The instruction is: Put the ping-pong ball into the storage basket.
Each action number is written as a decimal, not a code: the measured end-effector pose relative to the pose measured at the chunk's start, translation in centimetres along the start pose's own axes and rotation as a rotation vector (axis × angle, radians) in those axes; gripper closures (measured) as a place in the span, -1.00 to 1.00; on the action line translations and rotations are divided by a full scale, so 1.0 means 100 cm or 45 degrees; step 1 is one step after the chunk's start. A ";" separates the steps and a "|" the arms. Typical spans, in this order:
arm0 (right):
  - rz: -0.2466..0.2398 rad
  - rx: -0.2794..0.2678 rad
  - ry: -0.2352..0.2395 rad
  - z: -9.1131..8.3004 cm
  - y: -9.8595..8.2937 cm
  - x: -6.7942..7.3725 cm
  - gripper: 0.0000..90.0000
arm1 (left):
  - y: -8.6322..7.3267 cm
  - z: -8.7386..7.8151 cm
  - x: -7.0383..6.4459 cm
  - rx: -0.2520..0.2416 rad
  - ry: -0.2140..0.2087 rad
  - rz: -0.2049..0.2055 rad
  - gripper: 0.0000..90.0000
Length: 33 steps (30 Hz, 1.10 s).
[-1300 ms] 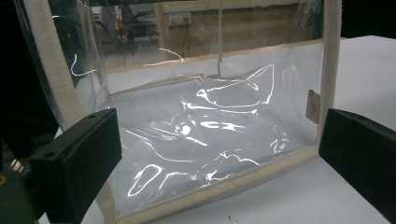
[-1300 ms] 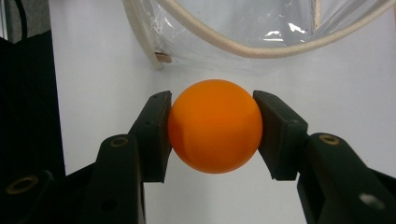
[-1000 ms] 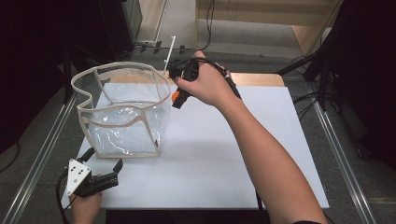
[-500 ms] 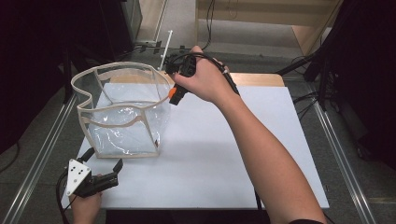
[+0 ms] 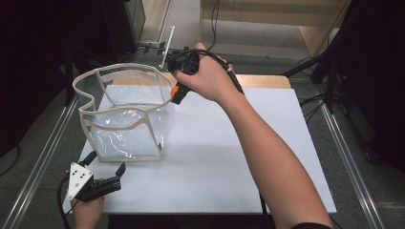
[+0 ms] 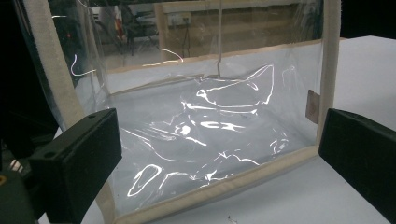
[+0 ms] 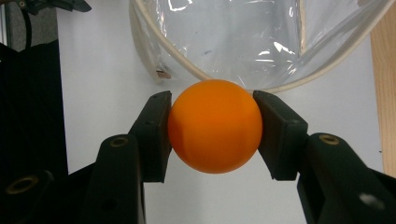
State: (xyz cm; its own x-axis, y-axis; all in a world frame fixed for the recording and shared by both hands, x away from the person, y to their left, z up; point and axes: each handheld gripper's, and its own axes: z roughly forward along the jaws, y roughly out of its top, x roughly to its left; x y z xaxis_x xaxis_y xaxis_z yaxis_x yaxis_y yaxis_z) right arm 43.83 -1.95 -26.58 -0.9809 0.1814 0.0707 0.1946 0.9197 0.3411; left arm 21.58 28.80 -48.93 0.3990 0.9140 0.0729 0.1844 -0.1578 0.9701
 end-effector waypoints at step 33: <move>0.005 -0.009 -0.013 0.003 0.022 -0.005 0.07 | 0.000 0.000 0.000 -0.003 -0.002 -0.002 -1.00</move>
State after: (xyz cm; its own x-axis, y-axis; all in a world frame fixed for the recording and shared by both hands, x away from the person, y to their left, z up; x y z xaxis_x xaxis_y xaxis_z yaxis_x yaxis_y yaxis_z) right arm 44.79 0.10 -26.11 -0.9800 0.1887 0.0626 0.1986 0.9164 0.3475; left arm 21.58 28.83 -48.93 0.4004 0.9136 0.0712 0.1824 -0.1556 0.9708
